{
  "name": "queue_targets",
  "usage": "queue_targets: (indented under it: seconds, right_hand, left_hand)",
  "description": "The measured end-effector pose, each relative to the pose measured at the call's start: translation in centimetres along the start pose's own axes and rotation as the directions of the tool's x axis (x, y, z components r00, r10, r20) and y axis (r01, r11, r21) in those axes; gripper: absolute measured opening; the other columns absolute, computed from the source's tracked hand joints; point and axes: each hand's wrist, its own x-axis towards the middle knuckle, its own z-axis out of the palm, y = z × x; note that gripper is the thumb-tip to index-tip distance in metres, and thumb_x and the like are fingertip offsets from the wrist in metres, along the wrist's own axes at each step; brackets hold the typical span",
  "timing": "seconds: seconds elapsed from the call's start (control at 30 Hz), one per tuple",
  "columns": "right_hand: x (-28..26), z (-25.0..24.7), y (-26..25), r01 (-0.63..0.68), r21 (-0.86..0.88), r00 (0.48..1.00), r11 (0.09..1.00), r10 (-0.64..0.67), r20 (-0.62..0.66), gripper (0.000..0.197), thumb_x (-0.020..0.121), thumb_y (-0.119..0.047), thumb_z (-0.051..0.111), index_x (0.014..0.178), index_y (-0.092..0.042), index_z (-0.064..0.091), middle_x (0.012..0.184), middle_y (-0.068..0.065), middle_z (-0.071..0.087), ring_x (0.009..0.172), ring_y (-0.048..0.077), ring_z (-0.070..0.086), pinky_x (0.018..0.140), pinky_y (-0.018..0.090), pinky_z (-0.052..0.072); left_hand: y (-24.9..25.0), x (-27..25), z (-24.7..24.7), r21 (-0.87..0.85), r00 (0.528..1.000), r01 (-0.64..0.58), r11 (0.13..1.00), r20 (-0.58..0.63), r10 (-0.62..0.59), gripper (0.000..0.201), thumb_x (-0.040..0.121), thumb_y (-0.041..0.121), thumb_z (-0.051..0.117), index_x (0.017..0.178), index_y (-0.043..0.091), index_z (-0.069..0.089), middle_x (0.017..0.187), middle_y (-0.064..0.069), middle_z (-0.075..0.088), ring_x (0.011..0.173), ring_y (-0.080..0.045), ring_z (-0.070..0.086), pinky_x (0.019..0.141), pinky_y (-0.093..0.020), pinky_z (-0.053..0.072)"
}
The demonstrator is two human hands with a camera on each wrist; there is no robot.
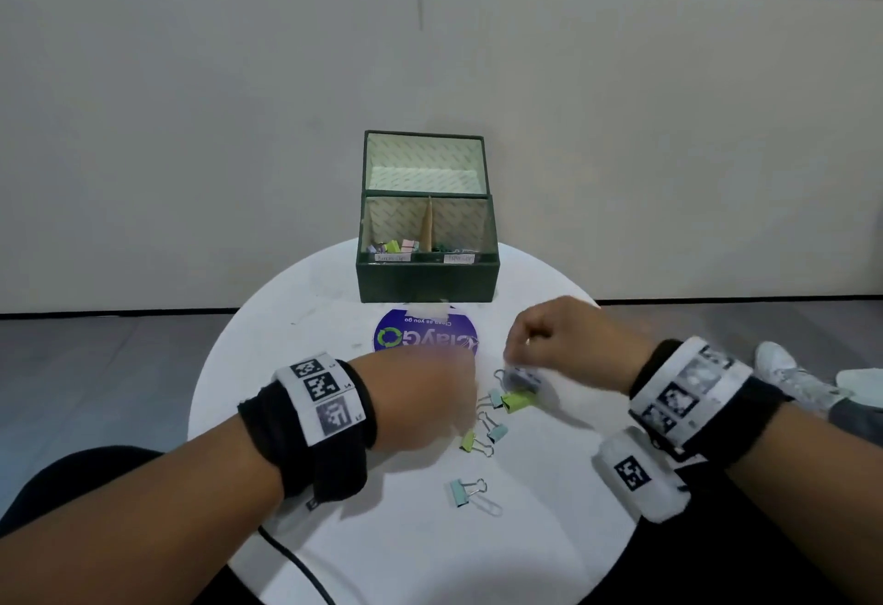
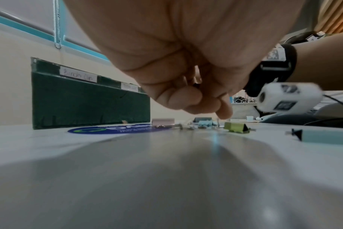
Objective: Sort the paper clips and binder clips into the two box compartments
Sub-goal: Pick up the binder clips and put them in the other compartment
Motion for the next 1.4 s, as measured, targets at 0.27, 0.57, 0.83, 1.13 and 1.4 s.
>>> queue_targets:
  seconds: [0.27,0.57,0.83,1.13,1.4]
  right_hand:
    - [1.0,3.0,-1.6,0.16,-0.527,0.979,0.835,-0.063,0.196,0.01,0.081,-0.034,0.067,0.089,-0.031,0.062,0.072,-0.012,0.052,0.077,0.015,0.055,0.068,0.028,0.046]
    - [7.7,-1.5,-7.6,0.216,-0.125,0.957,0.968,-0.236,-0.17,0.012,0.084,-0.014,0.067,0.078,-0.019,0.057,0.067,-0.01,0.052,0.059,0.004,0.046,0.058,0.018,0.037]
    - [14.0,-3.5,-10.5,0.215,-0.127,0.941,0.968,-0.24,-0.237,0.031,0.085,-0.021,0.07,0.114,-0.029,0.065,0.124,-0.012,0.061,0.107,0.008,0.062,0.095,0.03,0.051]
    - [5.8,-3.6,-1.1,0.227,-0.241,0.926,0.944,-0.286,-0.248,0.012,0.085,-0.016,0.065,0.078,-0.024,0.062,0.082,-0.011,0.064,0.075,0.007,0.06,0.07,0.026,0.051]
    - [2.0,-1.8,4.7,0.096,-0.31,0.995,0.946,-0.086,0.047,0.025,0.08,-0.014,0.06,0.092,-0.035,0.067,0.102,-0.019,0.068,0.091,-0.001,0.063,0.083,0.025,0.053]
  left_hand:
    - [0.8,-0.6,0.3,0.139,0.997,-0.072,0.988,0.006,0.072,0.037,0.085,0.055,0.063,0.118,0.038,0.066,0.125,0.019,0.043,0.107,-0.011,0.053,0.088,-0.027,0.045]
    - [0.9,-0.6,0.1,0.1,0.998,-0.057,0.993,-0.01,0.058,0.015,0.083,0.04,0.062,0.097,0.035,0.059,0.106,0.012,0.043,0.088,-0.015,0.053,0.077,-0.038,0.054]
    - [-0.4,-0.2,1.0,0.064,0.991,0.072,0.995,-0.116,-0.064,0.014,0.082,0.039,0.058,0.094,0.034,0.054,0.101,0.012,0.041,0.089,-0.016,0.056,0.072,-0.037,0.054]
    - [-2.5,0.4,-2.9,-0.048,0.897,0.196,0.979,-0.394,-0.199,0.008,0.094,0.036,0.06,0.099,0.032,0.058,0.107,0.011,0.042,0.085,-0.01,0.055,0.078,-0.028,0.05]
    - [-8.5,3.6,-9.2,-0.167,0.71,0.353,0.921,-0.593,-0.38,0.005,0.092,0.029,0.064,0.094,0.026,0.06,0.108,0.002,0.05,0.089,-0.016,0.057,0.083,-0.029,0.048]
